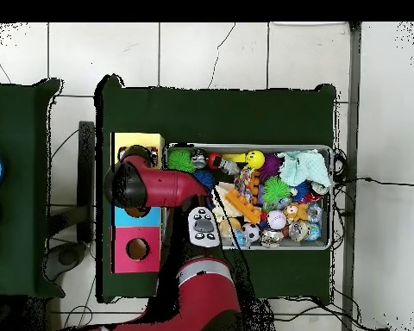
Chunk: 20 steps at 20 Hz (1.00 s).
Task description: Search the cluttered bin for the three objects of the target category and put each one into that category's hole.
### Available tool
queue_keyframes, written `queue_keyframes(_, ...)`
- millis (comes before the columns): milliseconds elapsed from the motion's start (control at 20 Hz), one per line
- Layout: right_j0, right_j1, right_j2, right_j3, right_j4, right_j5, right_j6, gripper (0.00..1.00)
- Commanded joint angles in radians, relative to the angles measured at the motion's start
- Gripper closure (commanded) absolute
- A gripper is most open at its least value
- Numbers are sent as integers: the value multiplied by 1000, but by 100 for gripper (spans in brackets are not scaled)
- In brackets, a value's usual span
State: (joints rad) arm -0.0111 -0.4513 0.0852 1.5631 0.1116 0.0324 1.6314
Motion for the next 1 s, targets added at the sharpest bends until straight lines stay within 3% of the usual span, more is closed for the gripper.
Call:
queue_keyframes(50,-63,227,80,59,-48,-6,133,0)
queue_keyframes(550,-68,160,92,89,-40,64,124,0)
queue_keyframes(1000,-70,149,93,90,-36,94,116,0)
